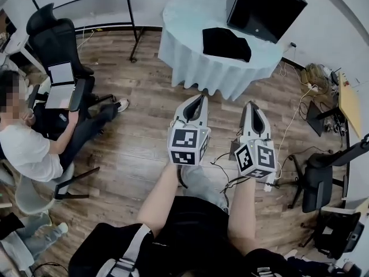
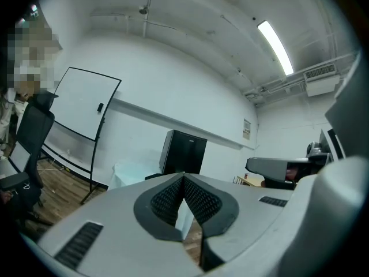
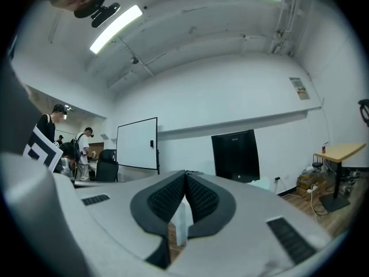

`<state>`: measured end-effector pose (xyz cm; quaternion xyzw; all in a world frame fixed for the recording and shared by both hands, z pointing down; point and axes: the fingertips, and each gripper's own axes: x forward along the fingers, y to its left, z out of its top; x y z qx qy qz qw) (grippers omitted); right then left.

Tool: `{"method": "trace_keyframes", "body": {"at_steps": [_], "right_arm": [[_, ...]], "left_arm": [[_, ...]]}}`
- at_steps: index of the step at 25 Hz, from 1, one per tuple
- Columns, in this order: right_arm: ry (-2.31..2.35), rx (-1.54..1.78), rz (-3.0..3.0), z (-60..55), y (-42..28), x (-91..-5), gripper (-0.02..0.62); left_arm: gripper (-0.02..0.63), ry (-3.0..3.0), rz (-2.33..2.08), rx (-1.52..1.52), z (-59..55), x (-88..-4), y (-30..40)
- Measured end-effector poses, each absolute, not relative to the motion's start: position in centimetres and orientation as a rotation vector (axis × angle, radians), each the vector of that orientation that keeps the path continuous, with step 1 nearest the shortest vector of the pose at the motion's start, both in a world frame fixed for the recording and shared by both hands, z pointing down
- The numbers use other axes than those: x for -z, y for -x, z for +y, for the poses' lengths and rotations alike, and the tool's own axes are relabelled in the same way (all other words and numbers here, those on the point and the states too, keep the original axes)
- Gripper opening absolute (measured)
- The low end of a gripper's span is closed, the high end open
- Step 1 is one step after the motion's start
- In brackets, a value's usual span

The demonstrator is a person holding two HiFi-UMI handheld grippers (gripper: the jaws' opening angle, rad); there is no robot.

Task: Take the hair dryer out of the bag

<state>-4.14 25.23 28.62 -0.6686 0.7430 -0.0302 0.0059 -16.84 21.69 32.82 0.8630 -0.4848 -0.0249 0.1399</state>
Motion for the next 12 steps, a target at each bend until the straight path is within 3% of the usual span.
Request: {"method": "trace_keyframes", "body": {"at_steps": [12], "right_arm": [[2.092,0.255,2.322,14.4,-3.9,-31.5,0.006]], "left_arm": [[0.013,-2.507,-1.393,-0.096,11.5,-34.8,8.7]]}}
